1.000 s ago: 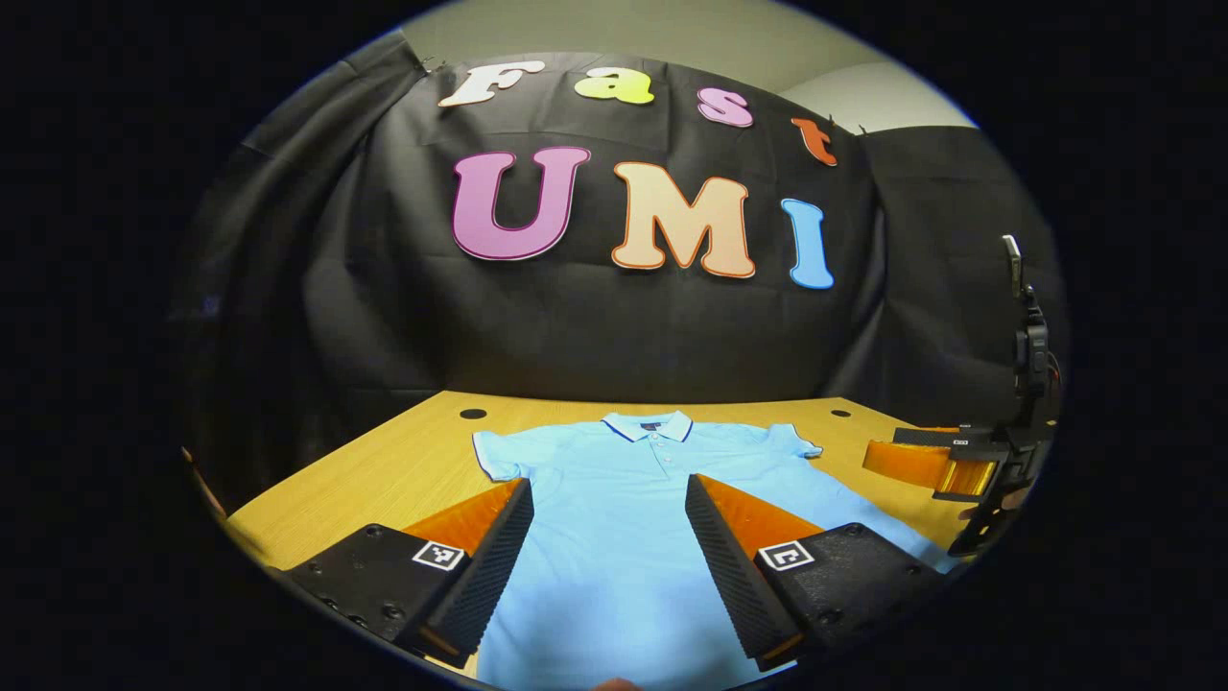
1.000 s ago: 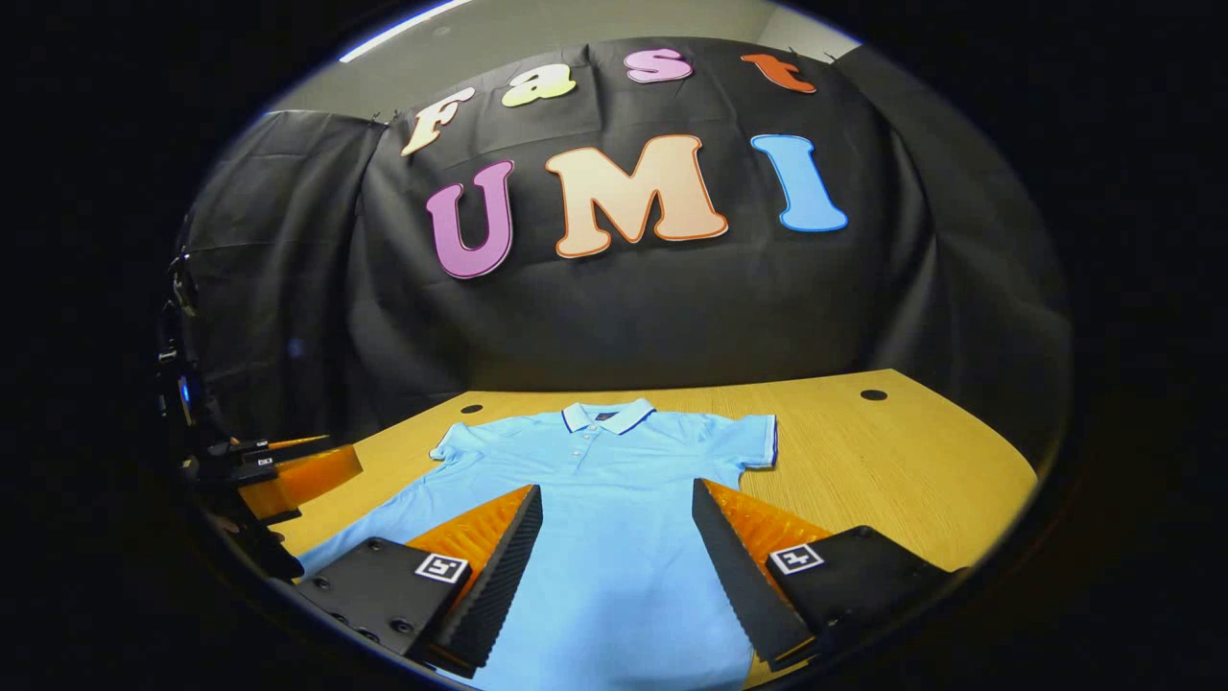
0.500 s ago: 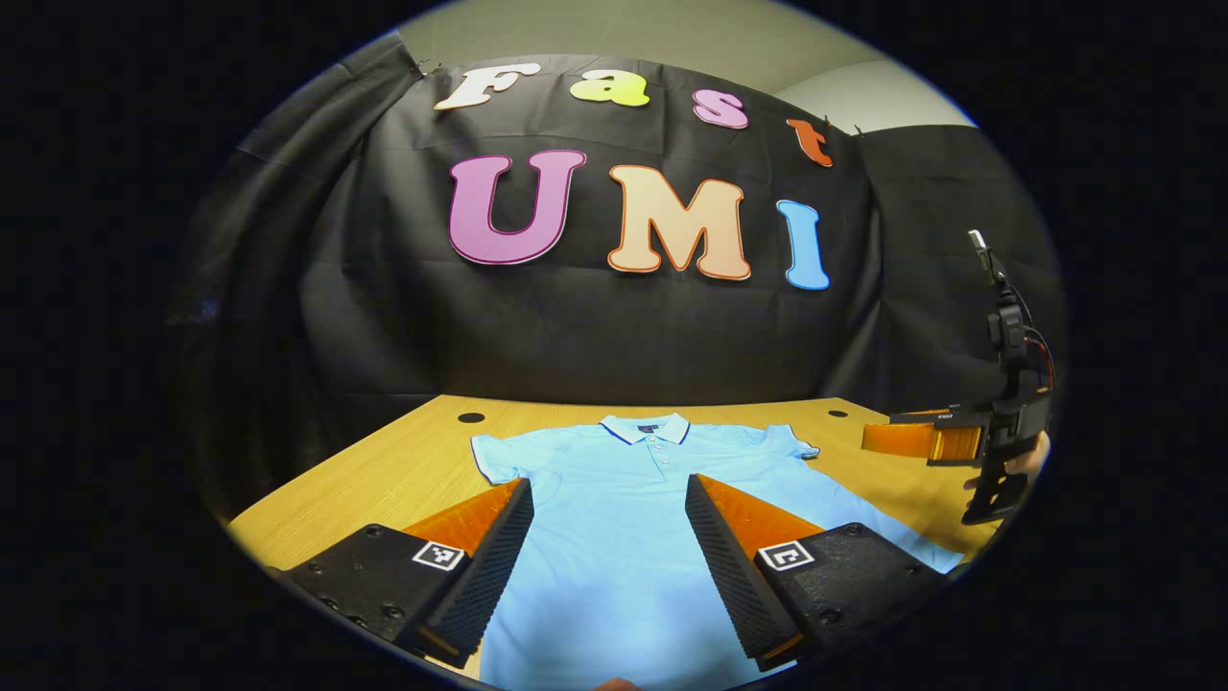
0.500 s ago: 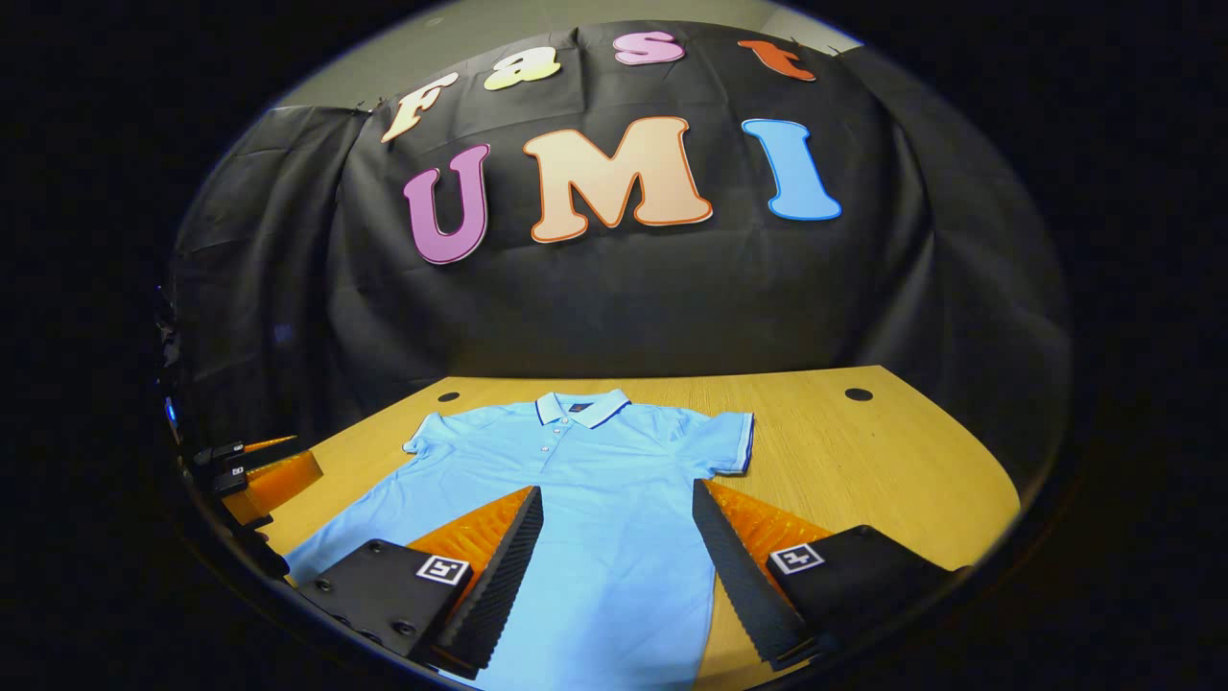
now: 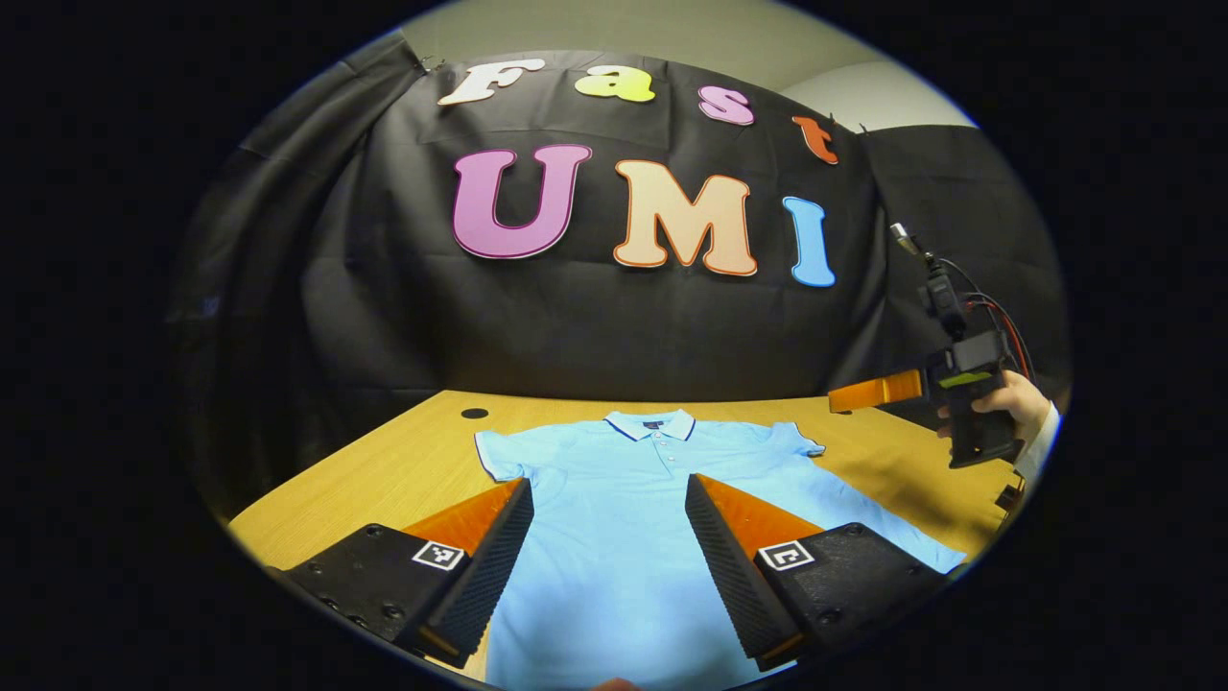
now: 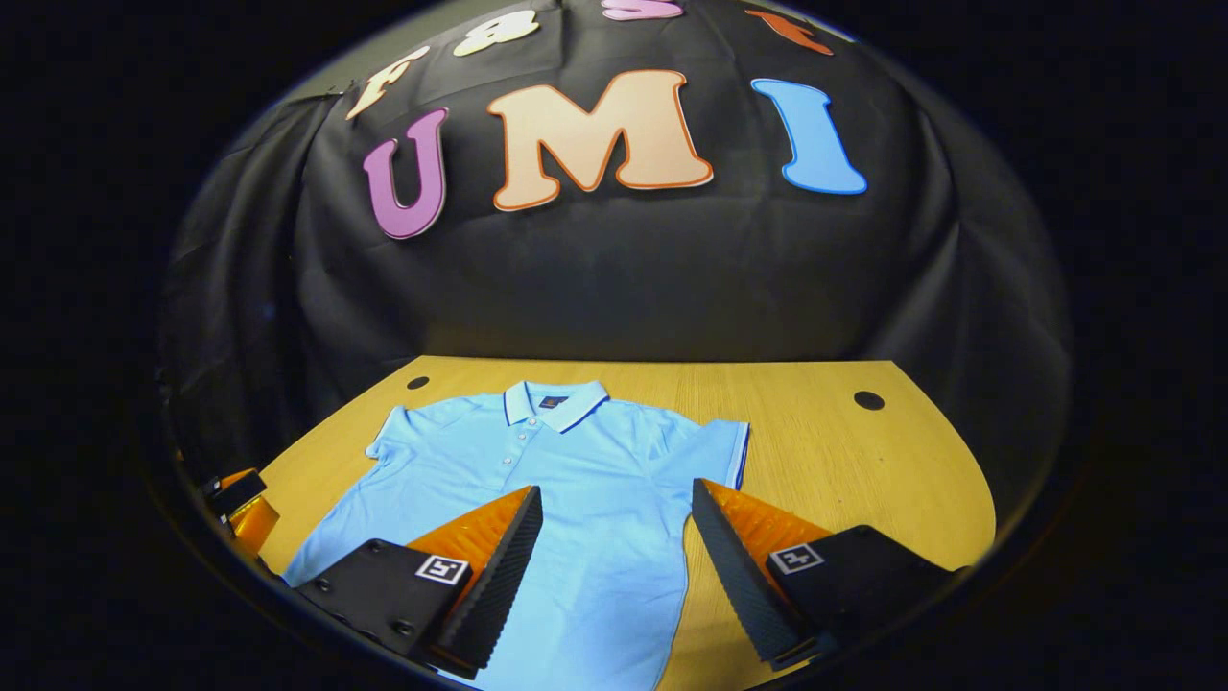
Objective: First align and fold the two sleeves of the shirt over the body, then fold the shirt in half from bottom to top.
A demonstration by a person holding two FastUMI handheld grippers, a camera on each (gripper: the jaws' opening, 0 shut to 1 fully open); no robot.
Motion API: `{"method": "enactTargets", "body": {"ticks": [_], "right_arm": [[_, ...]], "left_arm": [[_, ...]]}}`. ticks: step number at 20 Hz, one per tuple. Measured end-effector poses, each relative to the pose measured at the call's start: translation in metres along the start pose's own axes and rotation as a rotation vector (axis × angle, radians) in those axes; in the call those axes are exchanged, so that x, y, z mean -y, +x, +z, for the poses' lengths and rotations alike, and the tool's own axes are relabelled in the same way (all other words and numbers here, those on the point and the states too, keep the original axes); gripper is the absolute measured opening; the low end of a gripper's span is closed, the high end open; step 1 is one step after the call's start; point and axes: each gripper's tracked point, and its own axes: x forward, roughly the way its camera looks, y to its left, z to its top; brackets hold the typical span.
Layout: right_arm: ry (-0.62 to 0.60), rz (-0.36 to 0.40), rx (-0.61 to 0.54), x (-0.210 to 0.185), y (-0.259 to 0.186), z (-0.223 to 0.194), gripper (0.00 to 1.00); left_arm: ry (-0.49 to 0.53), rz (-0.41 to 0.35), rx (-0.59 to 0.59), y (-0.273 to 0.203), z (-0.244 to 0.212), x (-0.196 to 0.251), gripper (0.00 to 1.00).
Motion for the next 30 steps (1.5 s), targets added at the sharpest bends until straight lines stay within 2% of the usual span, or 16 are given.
{"method": "enactTargets", "body": {"ticks": [4, 7, 10, 13, 15, 16, 18, 20, 21, 22, 25, 27, 28, 29, 30], "right_arm": [[0.018, -0.066, -0.058, 0.024, 0.046, 0.002, 0.98], [0.022, -0.134, -0.081, 0.044, 0.078, -0.003, 0.93], [0.098, -0.153, -0.134, 0.056, 0.108, -0.016, 0.98], [0.147, -0.191, -0.152, 0.073, 0.132, -0.025, 0.94], [0.137, -0.231, -0.165, 0.086, 0.14, -0.032, 0.98], [0.133, -0.239, -0.172, 0.089, 0.141, -0.035, 0.93], [0.13, -0.248, -0.187, 0.091, 0.145, -0.042, 0.98], [0.13, -0.249, -0.198, 0.09, 0.148, -0.048, 0.98], [0.13, -0.249, -0.203, 0.089, 0.15, -0.051, 0.94], [0.124, -0.25, -0.209, 0.089, 0.152, -0.053, 0.98], [0.106, -0.266, -0.221, 0.091, 0.154, -0.06, 0.98], [0.094, -0.267, -0.215, 0.091, 0.154, -0.06, 0.93], [0.077, -0.271, -0.212, 0.093, 0.154, -0.06, 0.97], [0.072, -0.259, -0.21, 0.091, 0.155, -0.06, 0.92], [0.068, -0.256, -0.208, 0.09, 0.155, -0.061, 0.82]], "left_arm": [[-0.016, -0.01, -0.025, 0.003, -0.006, 0.0, 0.95], [-0.025, 0.0, -0.025, 0.004, -0.005, -0.007, 0.95], [-0.013, 0.025, -0.015, 0.005, -0.002, -0.015, 0.95], [-0.006, 0.033, -0.012, 0.006, -0.003, -0.018, 0.95], [-0.007, 0.029, -0.013, 0.008, -0.003, -0.017, 0.95], [-0.008, 0.027, -0.014, 0.008, -0.004, -0.017, 0.95], [-0.007, 0.024, -0.028, 0.01, -0.009, -0.017, 0.95], [-0.014, 0.023, -0.037, 0.012, -0.011, -0.016, 0.95], [-0.015, 0.022, -0.038, 0.012, -0.01, -0.016, 0.95], [-0.014, 0.021, -0.036, 0.011, -0.011, -0.016, 0.95], [-0.007, 0.015, -0.02, 0.009, -0.007, -0.014, 0.95], [-0.001, 0.008, -0.013, 0.008, -0.005, -0.012, 0.95], [0.001, 0.004, -0.011, 0.008, -0.005, -0.01, 0.95], [0.003, 0.003, -0.014, 0.008, -0.005, -0.009, 0.95], [0.001, 0.001, -0.014, 0.007, -0.006, -0.008, 0.95]]}}
